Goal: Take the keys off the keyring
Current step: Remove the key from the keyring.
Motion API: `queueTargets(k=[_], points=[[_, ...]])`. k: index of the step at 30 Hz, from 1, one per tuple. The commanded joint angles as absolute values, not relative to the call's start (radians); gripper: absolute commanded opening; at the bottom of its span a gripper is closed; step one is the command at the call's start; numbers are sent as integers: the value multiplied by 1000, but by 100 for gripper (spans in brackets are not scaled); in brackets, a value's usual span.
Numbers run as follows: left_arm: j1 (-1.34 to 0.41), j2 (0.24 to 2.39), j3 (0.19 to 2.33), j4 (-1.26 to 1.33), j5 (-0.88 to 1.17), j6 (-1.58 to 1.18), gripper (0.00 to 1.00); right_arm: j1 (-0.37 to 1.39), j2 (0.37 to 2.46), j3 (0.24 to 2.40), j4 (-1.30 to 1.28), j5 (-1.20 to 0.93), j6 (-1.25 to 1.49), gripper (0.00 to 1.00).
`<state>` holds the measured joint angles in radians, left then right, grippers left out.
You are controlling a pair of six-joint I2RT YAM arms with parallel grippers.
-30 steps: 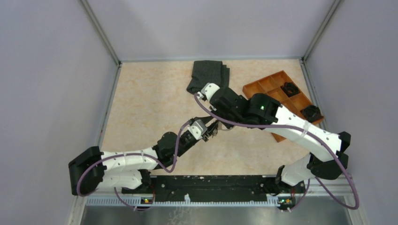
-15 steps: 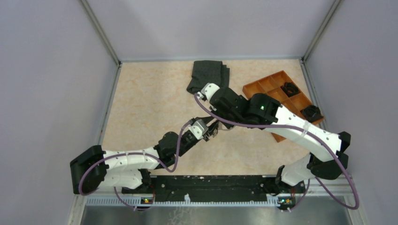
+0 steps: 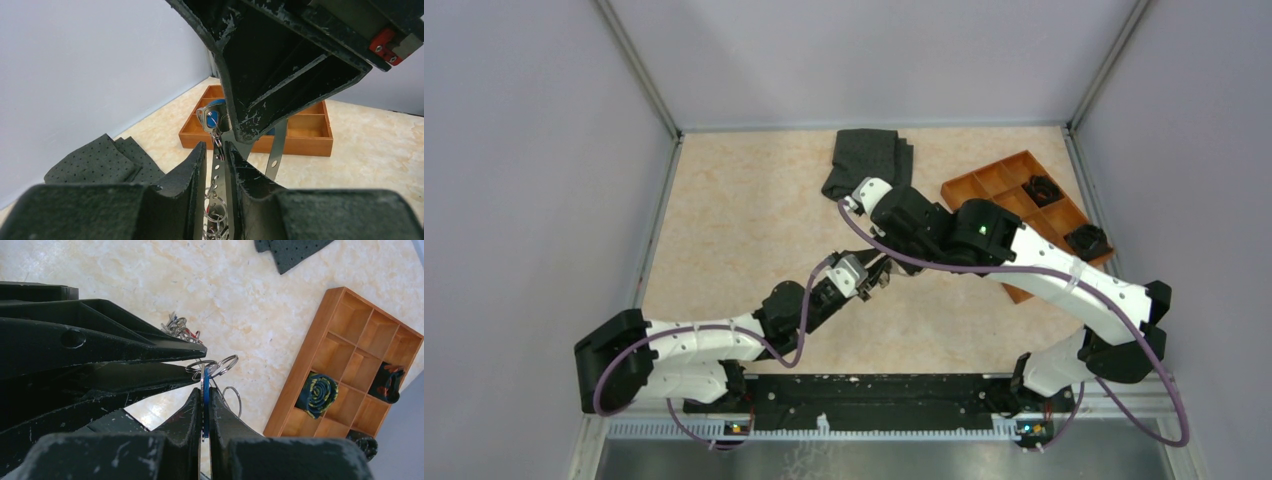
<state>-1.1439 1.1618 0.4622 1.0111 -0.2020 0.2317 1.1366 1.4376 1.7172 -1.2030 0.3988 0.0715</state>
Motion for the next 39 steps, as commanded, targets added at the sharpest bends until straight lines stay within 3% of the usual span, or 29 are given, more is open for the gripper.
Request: queueTargets(k=[1,9,15,24,39], points=[[-1147,1172,502,1088,-210,237,25,1143,1431,1761,-1189,405,76,0],[-1147,1176,496,1110,-218,236,20,1144,1432,1759,-1189,405,77,0],[-1148,1174,501,1069,-210,258,0,1144,1423,1761,-1198,443,89,0],[-1147,1083,459,914,-91,356,0,1097,1389,1665,-1204,510,102,0],[-1147,997,391,929,-72,372,0,1070,1358,1533,-1126,451,91,0]])
